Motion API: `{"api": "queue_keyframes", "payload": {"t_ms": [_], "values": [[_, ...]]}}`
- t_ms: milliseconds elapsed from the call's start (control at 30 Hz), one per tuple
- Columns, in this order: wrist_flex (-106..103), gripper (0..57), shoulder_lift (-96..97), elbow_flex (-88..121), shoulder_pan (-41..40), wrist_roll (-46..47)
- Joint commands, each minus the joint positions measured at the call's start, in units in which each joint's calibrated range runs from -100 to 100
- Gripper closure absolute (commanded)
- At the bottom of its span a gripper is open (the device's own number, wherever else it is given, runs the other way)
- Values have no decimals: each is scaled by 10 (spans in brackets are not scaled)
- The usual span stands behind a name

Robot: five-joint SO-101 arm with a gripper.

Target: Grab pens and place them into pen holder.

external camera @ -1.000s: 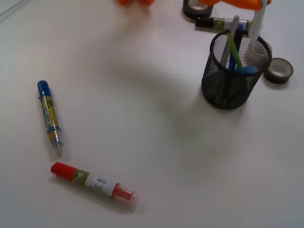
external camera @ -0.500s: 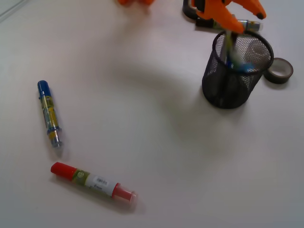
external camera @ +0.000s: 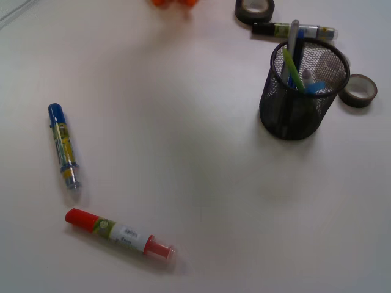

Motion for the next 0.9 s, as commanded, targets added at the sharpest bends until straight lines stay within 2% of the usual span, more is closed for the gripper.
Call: {"api": "queue_keyframes", "payload": {"t_ms": [0,133,533,700,867], "values": [[139,450,-80,-45,27,82],[257,573,-153,-20,66,152],[581,570,-366,122,179,314],[617,569,-429,224,210,365],[614,569,-494,365,234,373]]}}
